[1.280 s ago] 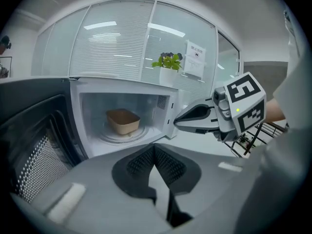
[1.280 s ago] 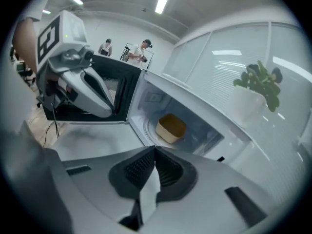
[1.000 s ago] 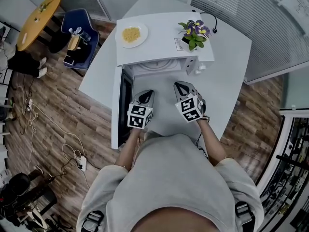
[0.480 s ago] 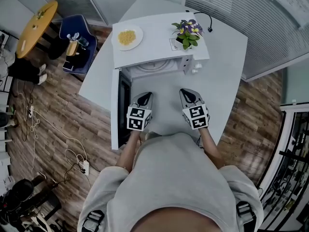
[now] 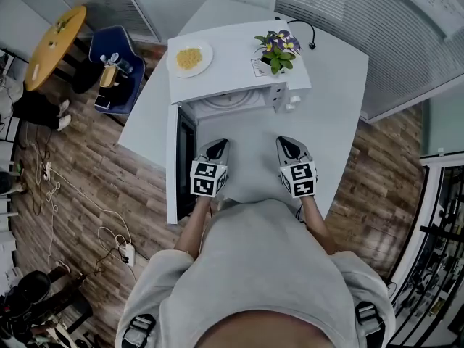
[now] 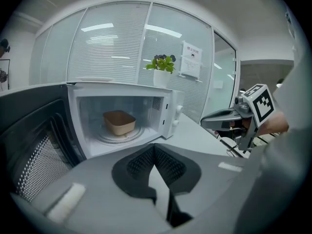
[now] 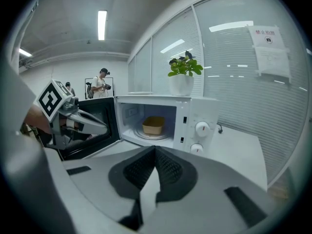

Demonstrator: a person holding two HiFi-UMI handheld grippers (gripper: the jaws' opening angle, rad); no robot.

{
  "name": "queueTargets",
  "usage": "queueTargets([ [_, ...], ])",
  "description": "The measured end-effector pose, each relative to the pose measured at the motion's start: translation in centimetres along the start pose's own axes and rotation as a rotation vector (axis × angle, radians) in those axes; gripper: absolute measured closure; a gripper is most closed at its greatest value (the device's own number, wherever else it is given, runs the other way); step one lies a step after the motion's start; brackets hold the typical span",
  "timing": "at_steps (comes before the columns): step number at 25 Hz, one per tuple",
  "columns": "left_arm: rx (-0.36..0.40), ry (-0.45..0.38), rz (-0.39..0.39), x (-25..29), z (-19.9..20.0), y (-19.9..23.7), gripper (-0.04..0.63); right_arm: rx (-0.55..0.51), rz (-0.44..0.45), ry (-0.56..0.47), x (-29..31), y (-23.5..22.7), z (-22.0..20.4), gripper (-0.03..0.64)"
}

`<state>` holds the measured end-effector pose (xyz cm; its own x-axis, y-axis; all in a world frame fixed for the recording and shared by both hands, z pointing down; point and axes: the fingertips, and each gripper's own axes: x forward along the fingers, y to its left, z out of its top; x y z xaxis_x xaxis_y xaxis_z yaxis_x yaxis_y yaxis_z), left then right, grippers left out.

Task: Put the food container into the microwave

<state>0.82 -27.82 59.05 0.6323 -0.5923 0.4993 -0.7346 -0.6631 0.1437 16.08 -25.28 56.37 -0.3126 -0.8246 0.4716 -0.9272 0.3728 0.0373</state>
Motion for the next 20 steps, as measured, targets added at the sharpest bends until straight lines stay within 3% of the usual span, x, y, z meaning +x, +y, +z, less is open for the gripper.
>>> queueTargets([
  [20,-0.008,0.003,0.000,-0.43,-0.59,-0.33,0.584,-0.002,0.014,0.012,0.52,0.77,-0.69,0.603],
])
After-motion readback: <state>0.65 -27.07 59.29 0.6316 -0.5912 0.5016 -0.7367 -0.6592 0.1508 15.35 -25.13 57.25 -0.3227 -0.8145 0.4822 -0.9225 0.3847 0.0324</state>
